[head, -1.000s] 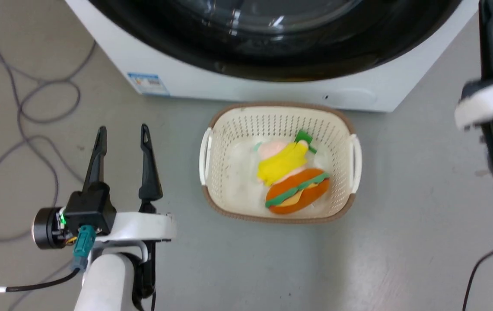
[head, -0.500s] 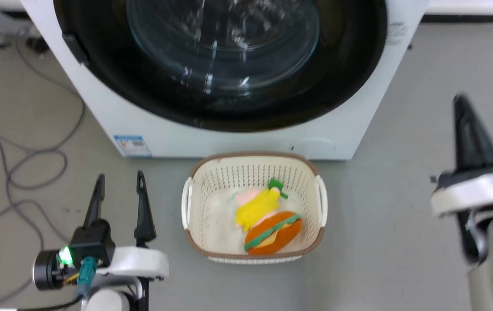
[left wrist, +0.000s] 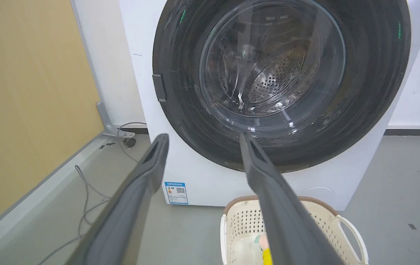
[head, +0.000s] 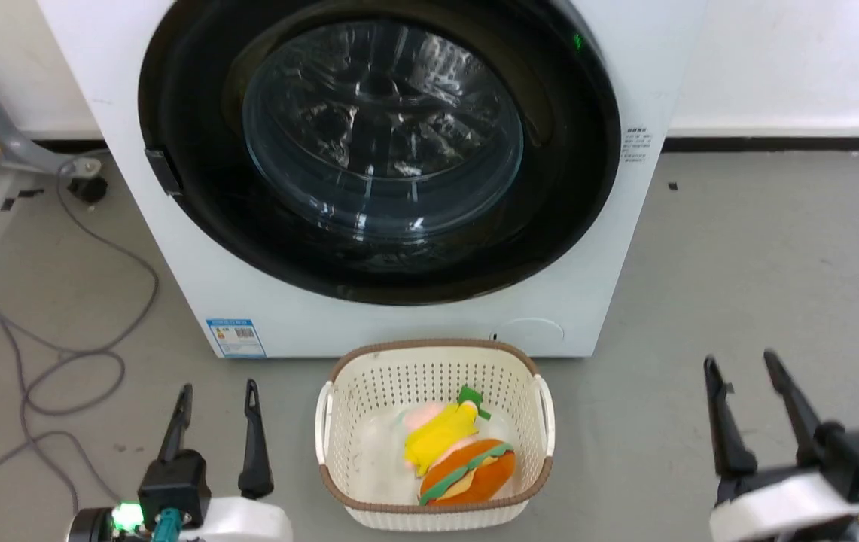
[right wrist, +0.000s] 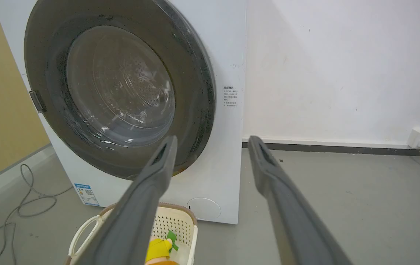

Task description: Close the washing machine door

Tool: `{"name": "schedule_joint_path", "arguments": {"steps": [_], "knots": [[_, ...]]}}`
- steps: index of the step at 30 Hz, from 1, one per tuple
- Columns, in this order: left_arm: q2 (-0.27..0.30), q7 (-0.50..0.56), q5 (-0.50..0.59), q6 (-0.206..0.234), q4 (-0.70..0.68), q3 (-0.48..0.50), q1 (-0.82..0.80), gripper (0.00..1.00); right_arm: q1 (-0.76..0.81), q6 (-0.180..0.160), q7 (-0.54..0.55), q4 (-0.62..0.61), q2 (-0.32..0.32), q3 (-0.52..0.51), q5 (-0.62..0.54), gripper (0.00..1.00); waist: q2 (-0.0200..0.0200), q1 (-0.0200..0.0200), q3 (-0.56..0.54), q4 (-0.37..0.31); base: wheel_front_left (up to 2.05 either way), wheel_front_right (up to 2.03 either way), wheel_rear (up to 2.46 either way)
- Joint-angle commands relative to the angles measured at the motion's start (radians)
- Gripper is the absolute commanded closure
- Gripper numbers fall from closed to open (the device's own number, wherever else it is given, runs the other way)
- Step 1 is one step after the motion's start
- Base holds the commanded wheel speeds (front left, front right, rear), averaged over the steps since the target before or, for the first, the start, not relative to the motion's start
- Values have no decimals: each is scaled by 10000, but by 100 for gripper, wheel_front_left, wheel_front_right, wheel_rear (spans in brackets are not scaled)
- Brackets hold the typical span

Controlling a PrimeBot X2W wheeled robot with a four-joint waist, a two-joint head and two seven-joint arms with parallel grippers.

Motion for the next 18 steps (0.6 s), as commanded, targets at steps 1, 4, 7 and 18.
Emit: {"name": "schedule_joint_path", "arguments": {"steps": [1, 4, 7, 18], "knots": [[46, -53, 111, -53, 29, -25, 240, 0, 355, -9, -46, -73, 53, 101, 142, 0, 0, 2, -232, -19, 0, 0, 0], [67, -53, 137, -113, -4, -72, 388, 0, 673, -9, -46, -158, 54, 223, 280, 0, 0, 2, -323, -9, 0, 0, 0], [78, -53, 117, -184, -20, -93, 445, 0, 840, -9, -46, -242, 55, 277, 325, 0, 0, 2, -362, 5, 0, 0, 0], [2, 59, 47, -280, 0, -83, 376, 100, 810, 0, 61, -294, 11, 252, 272, 100, 0, 2, -406, 33, 0, 0, 0]]}}
